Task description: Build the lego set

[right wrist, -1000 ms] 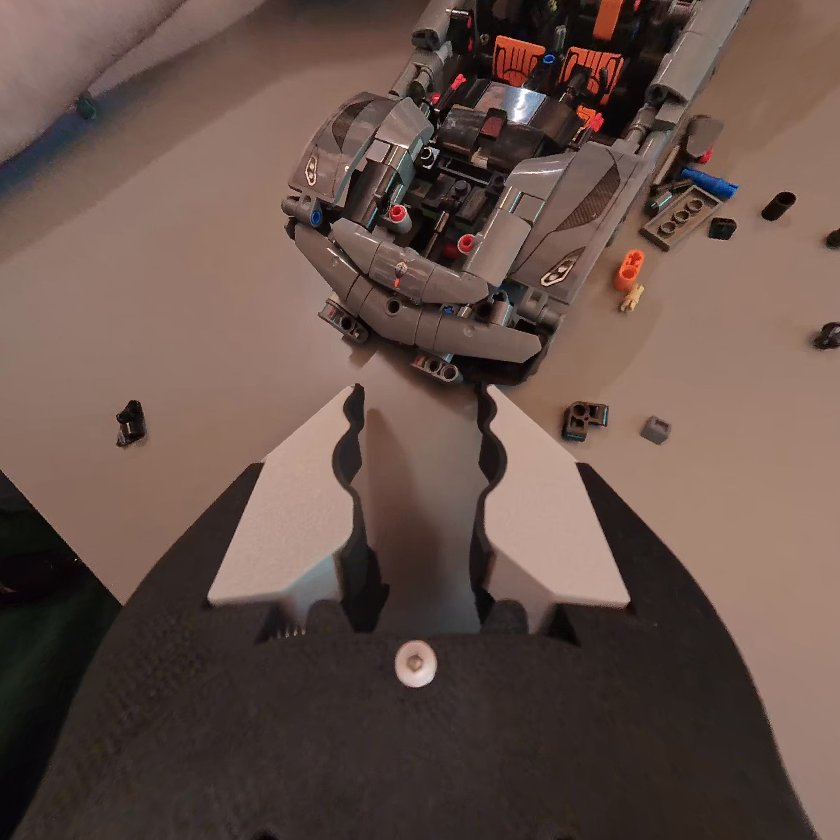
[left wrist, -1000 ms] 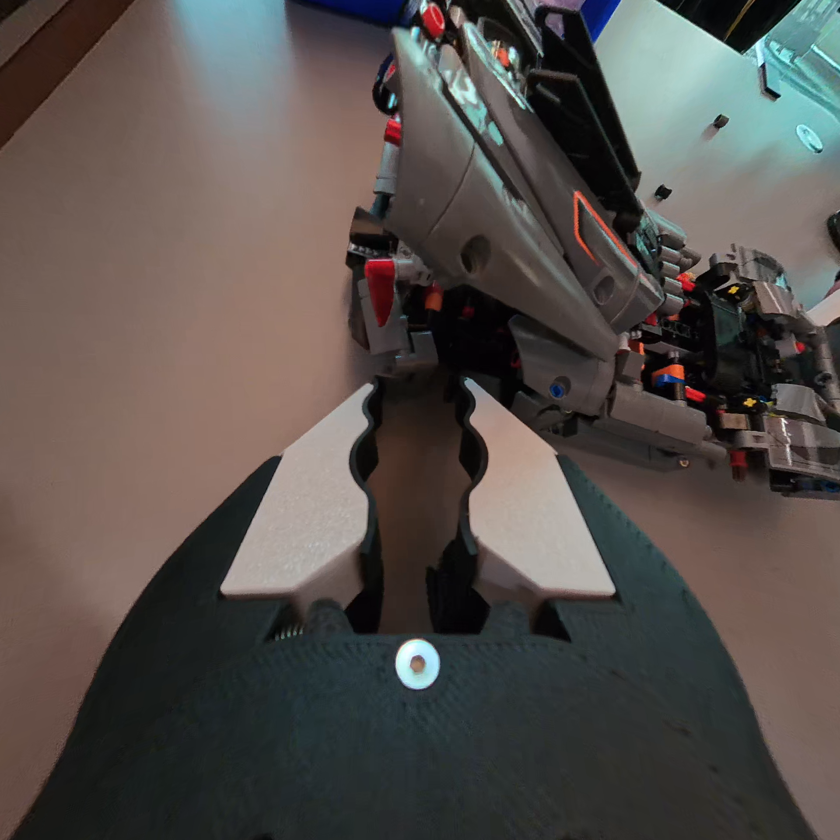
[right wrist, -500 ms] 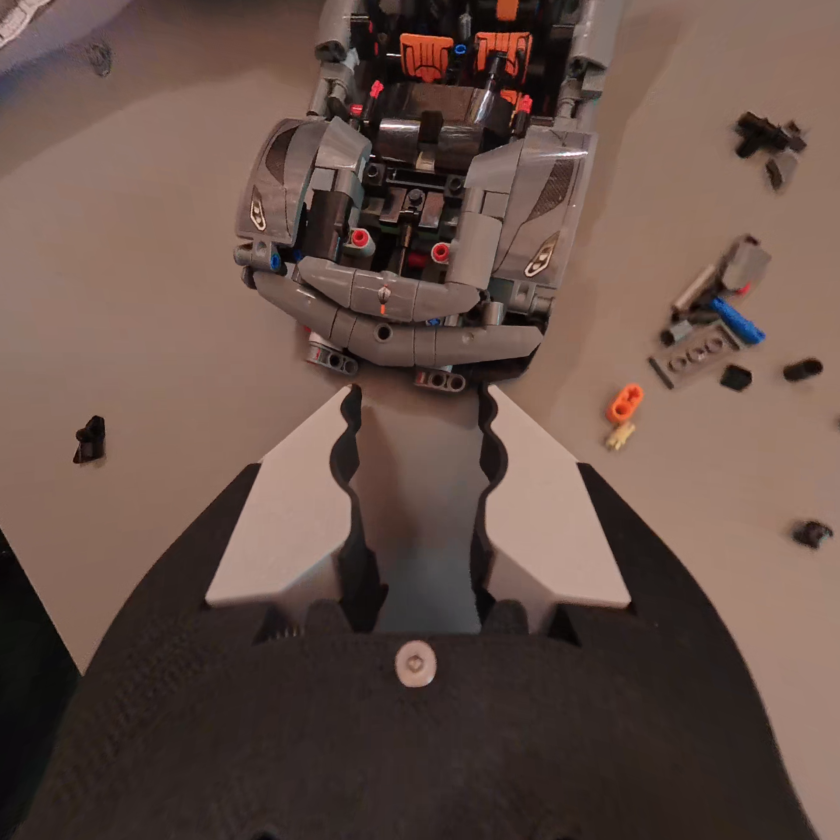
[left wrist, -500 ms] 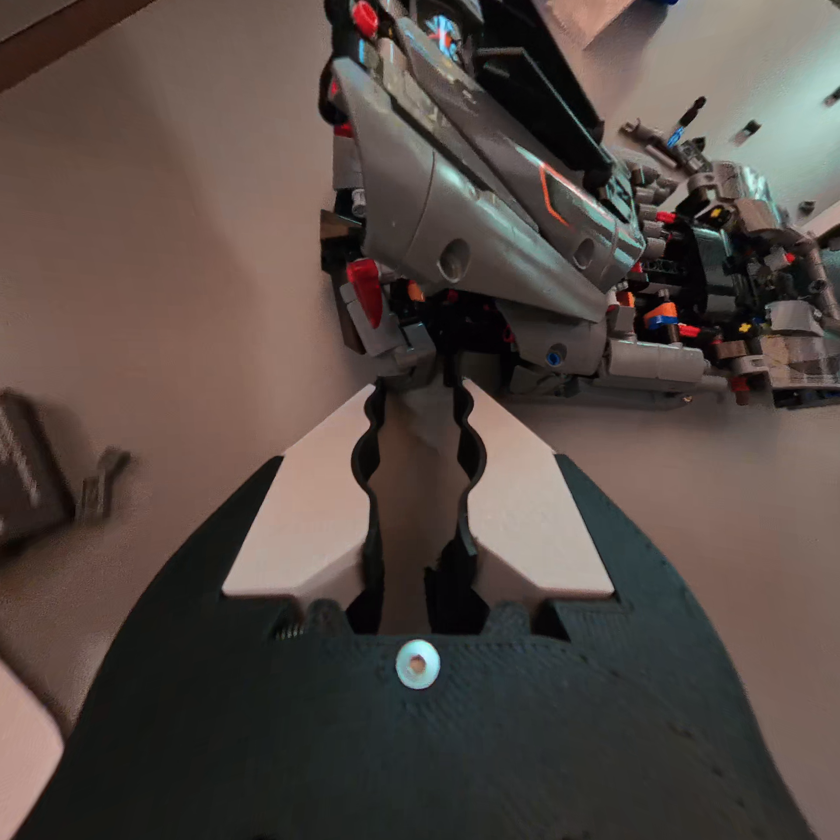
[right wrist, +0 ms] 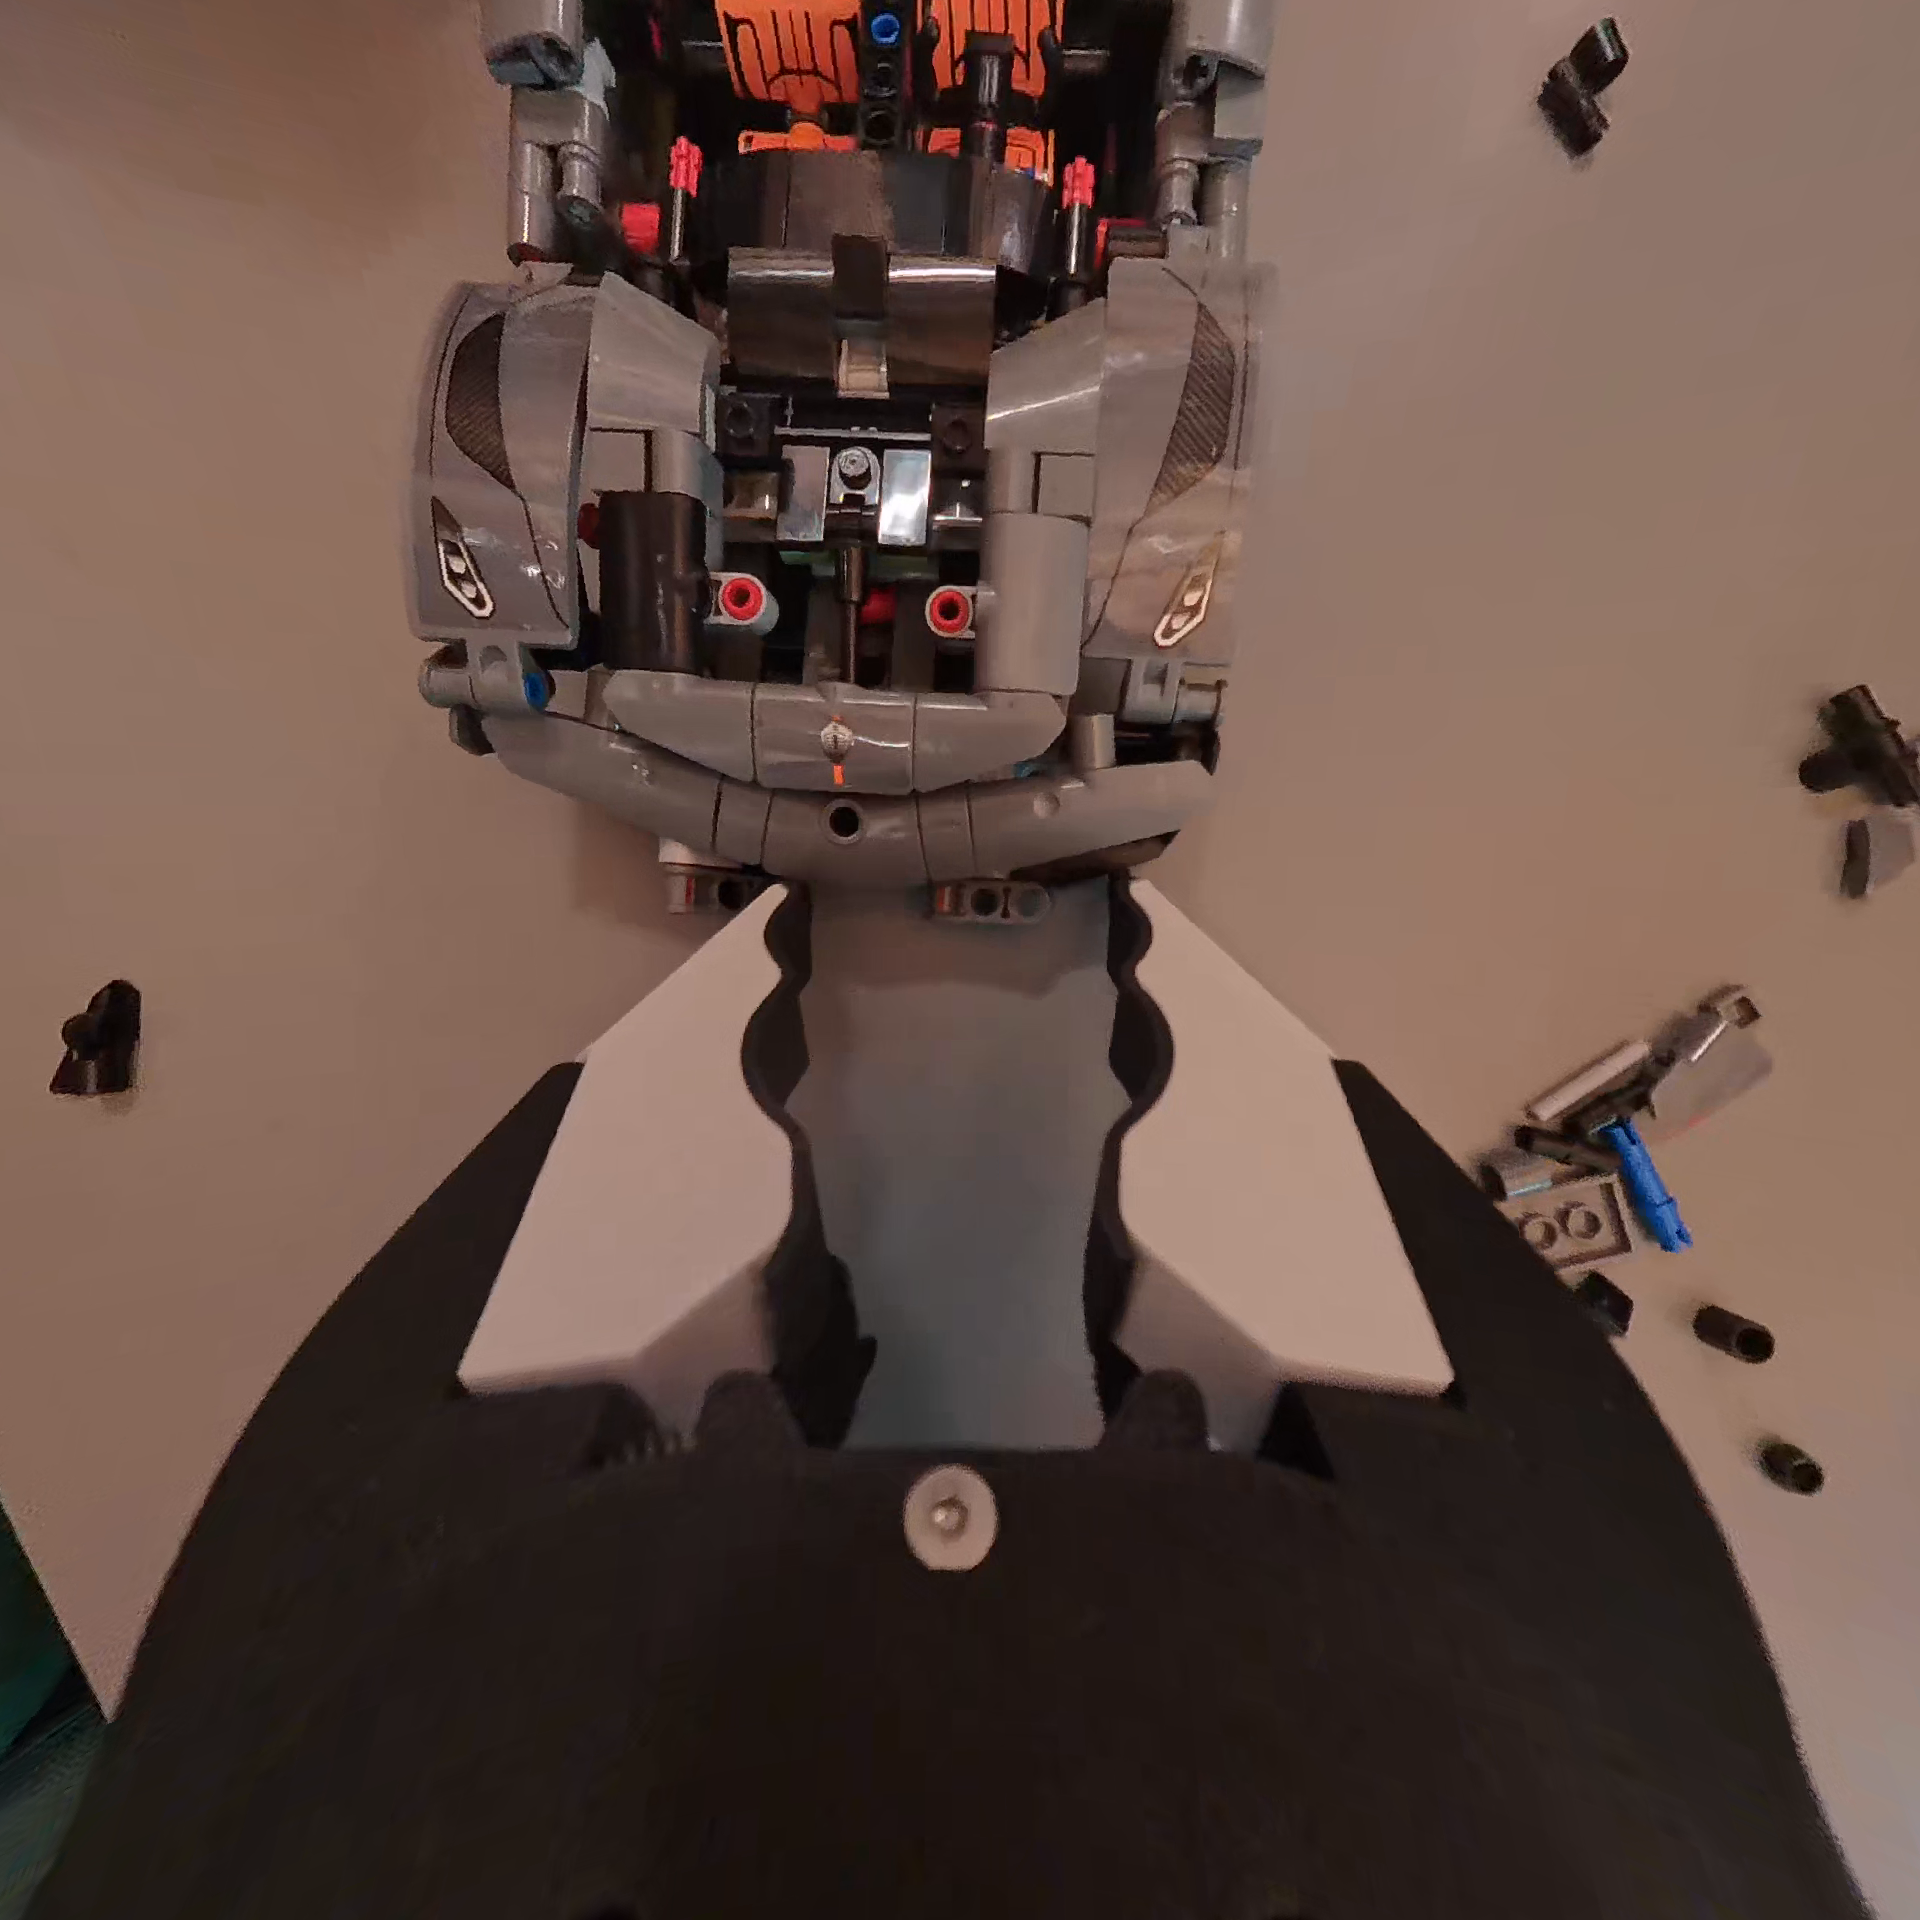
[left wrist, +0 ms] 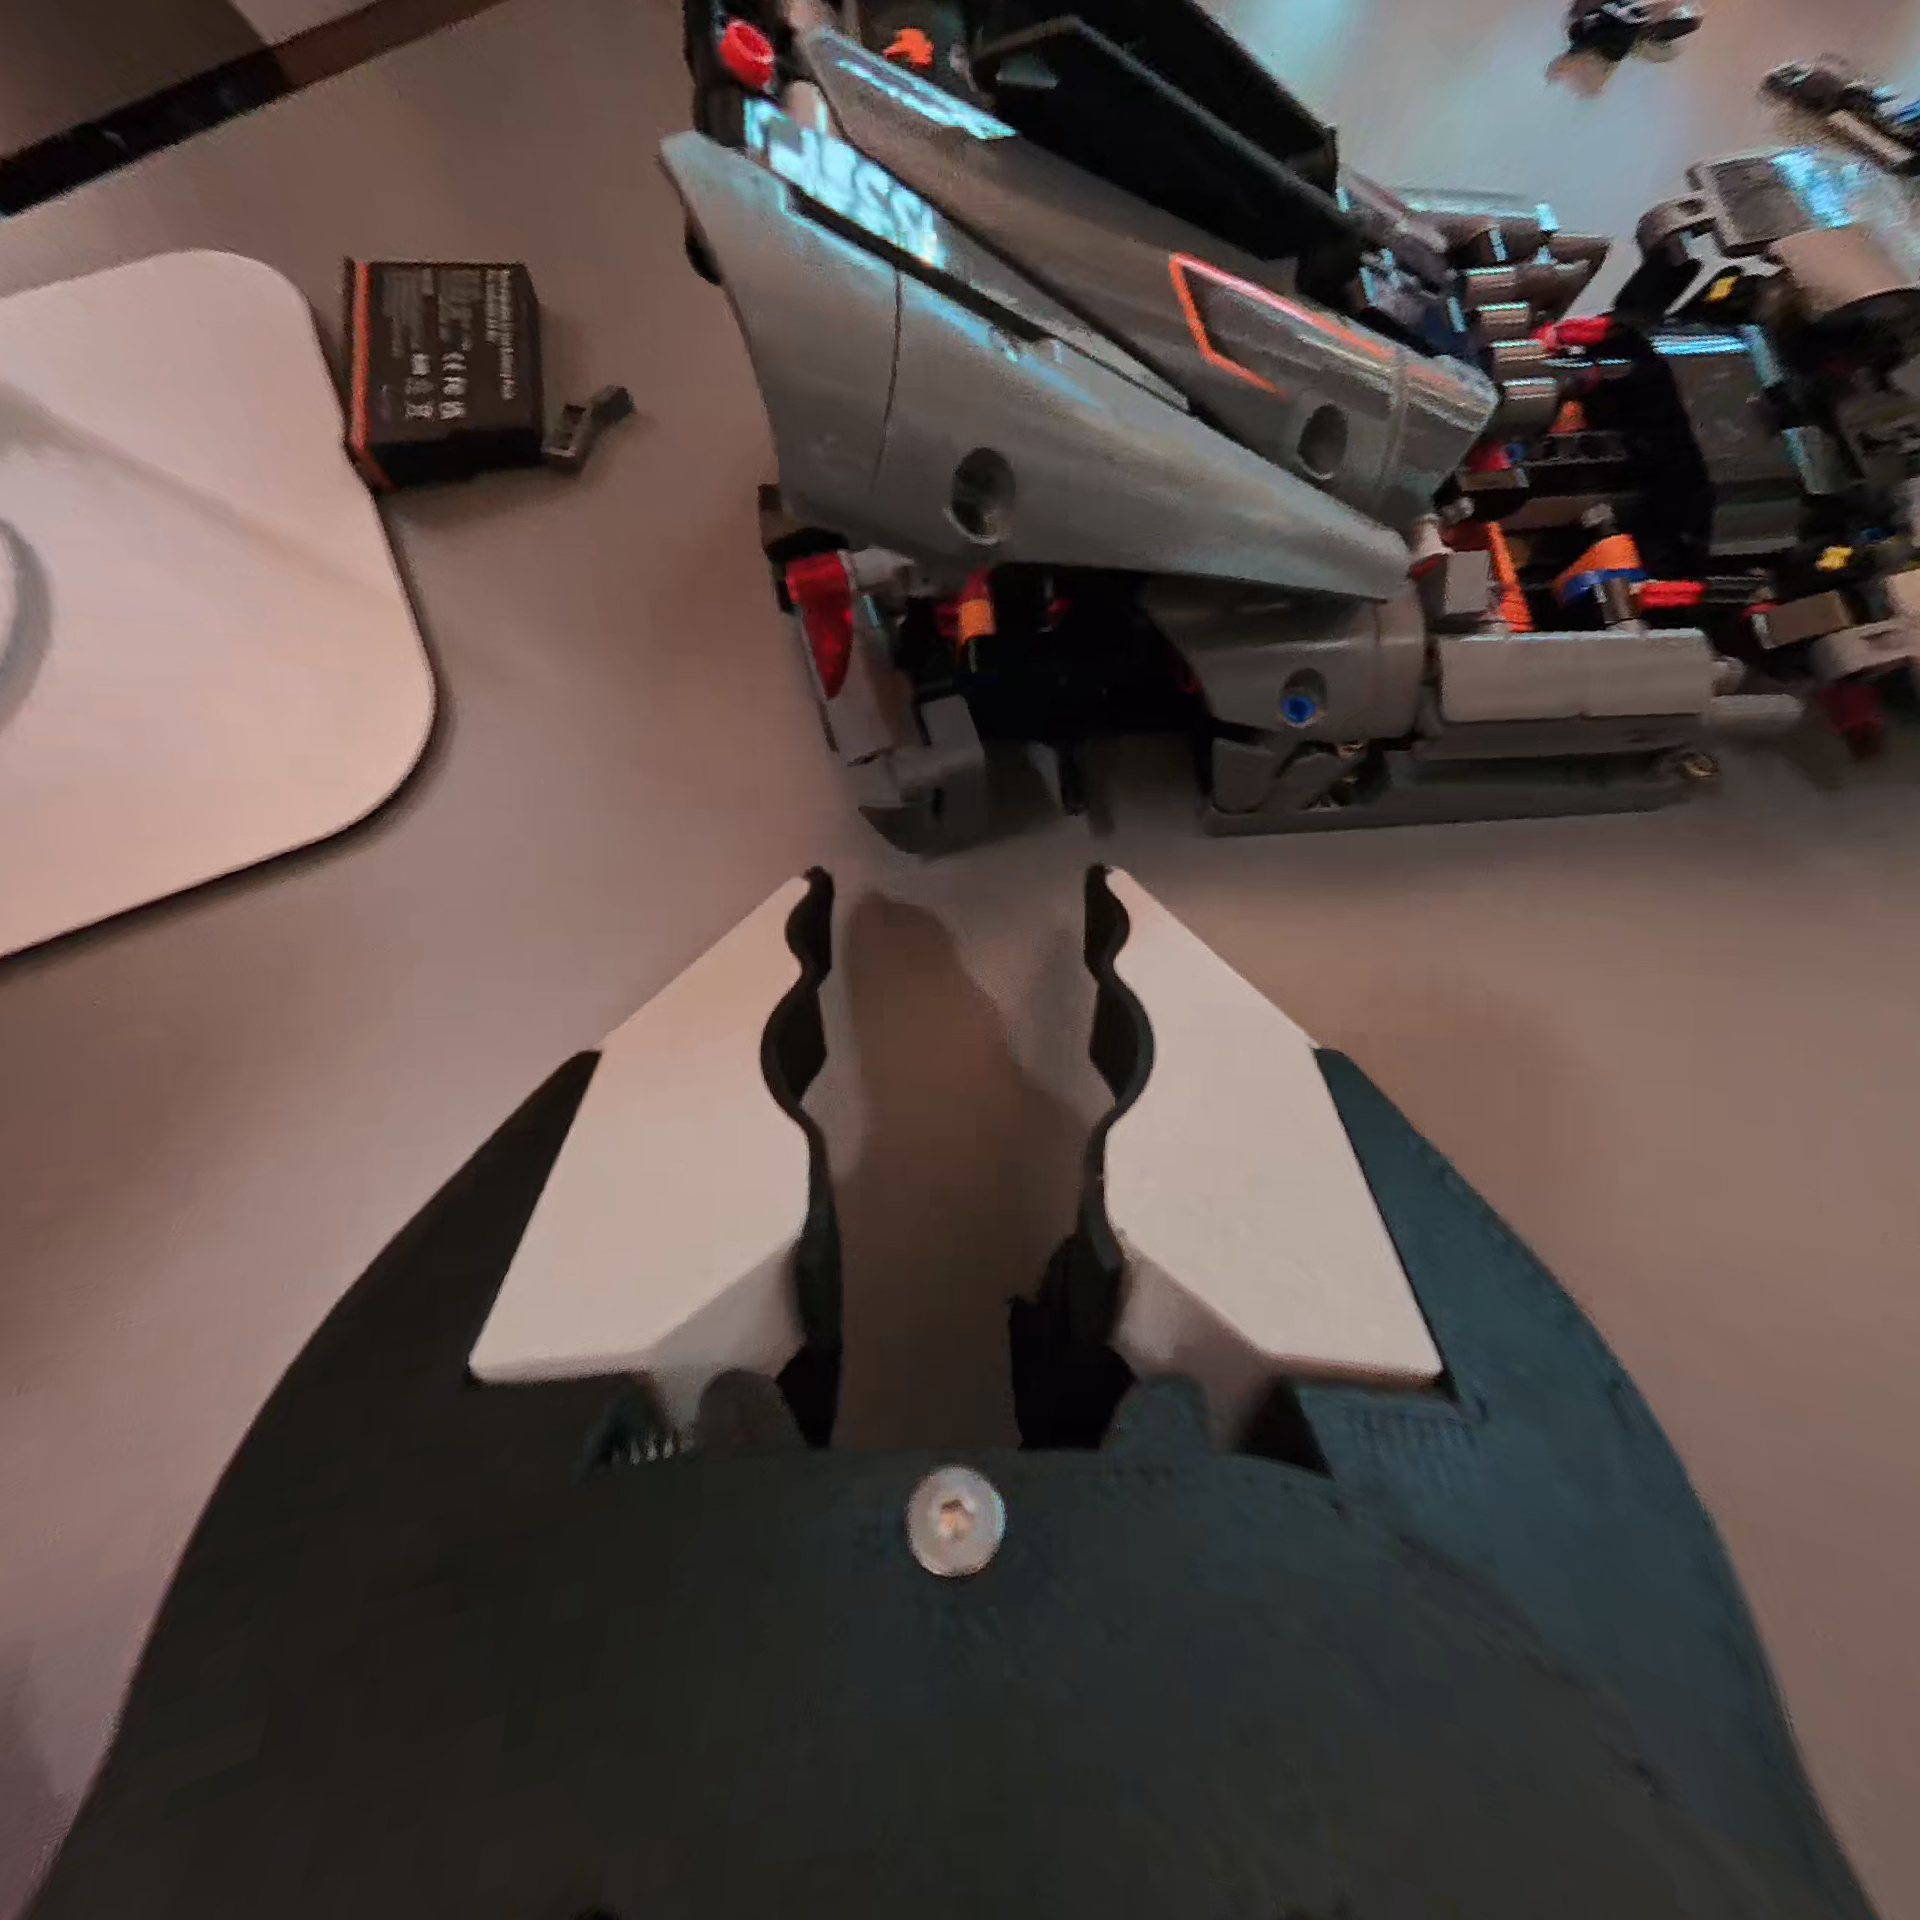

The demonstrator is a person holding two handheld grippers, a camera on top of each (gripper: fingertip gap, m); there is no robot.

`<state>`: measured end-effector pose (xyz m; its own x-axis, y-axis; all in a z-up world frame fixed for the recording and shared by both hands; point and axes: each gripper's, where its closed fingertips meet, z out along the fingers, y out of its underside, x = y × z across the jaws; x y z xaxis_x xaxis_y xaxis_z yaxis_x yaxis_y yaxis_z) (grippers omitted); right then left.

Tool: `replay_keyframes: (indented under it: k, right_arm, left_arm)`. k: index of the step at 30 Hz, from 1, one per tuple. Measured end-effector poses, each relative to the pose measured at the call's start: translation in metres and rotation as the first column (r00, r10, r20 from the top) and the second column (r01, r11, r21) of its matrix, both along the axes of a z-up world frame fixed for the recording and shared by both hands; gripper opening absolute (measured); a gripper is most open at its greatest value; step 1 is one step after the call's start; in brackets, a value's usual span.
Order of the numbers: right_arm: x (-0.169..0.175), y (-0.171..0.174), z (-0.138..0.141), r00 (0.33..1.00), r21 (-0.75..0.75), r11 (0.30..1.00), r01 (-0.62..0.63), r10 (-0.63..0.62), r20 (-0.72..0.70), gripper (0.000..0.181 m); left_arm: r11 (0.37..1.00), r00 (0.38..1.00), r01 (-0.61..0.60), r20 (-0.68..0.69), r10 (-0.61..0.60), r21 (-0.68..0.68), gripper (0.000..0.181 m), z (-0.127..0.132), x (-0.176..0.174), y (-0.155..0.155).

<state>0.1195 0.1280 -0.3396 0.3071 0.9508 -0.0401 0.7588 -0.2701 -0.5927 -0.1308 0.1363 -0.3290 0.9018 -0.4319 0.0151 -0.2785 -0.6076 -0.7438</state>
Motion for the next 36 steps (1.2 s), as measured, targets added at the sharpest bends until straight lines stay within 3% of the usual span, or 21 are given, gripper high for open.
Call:
replay_keyframes:
  k: [1,3,15,23,26,31,33,36]
  right_arm:
    - [-0.002,0.0,0.0,1.0,0.005,1.0,-0.005,0.005,-0.007,0.056]
    - [-0.004,0.002,0.0,1.0,0.036,0.999,-0.018,0.019,-0.019,0.054]
    - [-0.007,0.023,-0.001,0.997,0.063,0.995,-0.073,0.074,-0.009,0.051]
    - [-0.007,0.051,0.004,0.999,0.087,0.995,-0.04,0.042,-0.016,0.051]
    - [0.0,0.05,0.009,0.999,0.131,0.991,-0.035,0.039,-0.027,0.048]
    - [0.004,0.048,0.009,0.997,0.142,0.989,-0.042,0.051,-0.065,0.046]
    - [0.001,0.046,0.015,0.993,0.15,0.987,-0.052,0.068,-0.101,0.045]
    - [-0.001,0.045,0.024,0.986,0.183,0.982,-0.057,0.084,-0.147,0.042]
  left_arm:
    - [1.0,1.0,-0.007,-0.009,0.007,0.003,0.051,0.0,-0.002,0.001]
    - [1.0,0.999,0.0,0.041,0.001,-0.013,0.059,0.001,0.0,0.005]
    - [0.997,0.996,0.077,-0.051,-0.077,-0.012,0.022,-0.012,-0.006,0.031]
    - [1.0,0.986,0.015,-0.164,-0.012,0.019,0.035,-0.008,-0.034,0.019]
    - [0.998,0.983,0.012,-0.186,0.0,0.065,0.038,0.012,-0.037,0.001]
    - [0.948,0.948,0.234,-0.269,-0.173,0.216,0.036,0.045,0.029,-0.026]
    - [0.894,0.894,0.368,-0.361,-0.265,0.254,0.038,0.049,0.07,-0.029]
    - [0.784,0.752,0.568,-0.546,-0.371,0.25,0.043,0.044,0.127,-0.029]
